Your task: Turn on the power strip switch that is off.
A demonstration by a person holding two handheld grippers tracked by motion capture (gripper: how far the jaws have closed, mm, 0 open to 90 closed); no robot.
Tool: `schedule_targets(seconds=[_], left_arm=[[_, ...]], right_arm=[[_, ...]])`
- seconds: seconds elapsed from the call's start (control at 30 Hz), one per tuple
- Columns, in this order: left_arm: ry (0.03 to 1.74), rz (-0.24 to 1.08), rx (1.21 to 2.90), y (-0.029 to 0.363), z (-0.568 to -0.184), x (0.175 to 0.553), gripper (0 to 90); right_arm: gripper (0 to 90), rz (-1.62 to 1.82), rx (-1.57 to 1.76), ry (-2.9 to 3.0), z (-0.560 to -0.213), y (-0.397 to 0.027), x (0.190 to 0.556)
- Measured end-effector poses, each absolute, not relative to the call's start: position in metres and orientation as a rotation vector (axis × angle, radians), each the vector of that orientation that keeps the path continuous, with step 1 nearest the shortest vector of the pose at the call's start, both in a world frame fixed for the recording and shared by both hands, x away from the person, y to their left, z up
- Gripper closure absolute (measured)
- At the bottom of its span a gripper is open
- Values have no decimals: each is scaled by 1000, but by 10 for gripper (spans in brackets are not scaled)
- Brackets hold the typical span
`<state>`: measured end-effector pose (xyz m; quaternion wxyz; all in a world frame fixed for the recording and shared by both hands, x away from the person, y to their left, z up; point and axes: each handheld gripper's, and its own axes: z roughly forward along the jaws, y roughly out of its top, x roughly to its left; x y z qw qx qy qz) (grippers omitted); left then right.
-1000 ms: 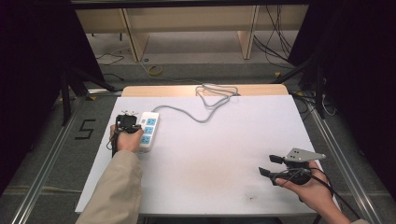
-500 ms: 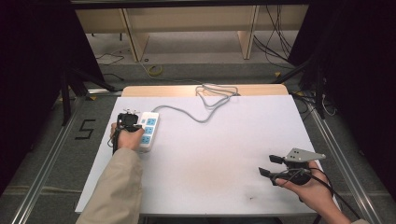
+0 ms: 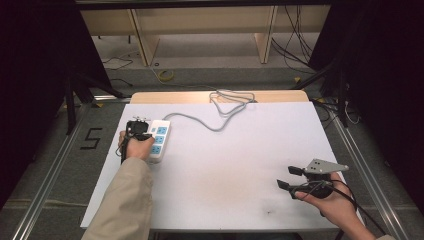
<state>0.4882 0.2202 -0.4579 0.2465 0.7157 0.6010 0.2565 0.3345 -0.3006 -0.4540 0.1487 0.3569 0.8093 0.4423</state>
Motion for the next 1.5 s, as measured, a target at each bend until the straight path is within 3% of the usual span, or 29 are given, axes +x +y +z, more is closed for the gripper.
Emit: schedule_targets(seconds=[1.5], left_arm=[[1705, 613, 1995, 220, -452, 497, 900]], right_arm=[[324, 1273, 1019, 2335, -454, -299, 334]])
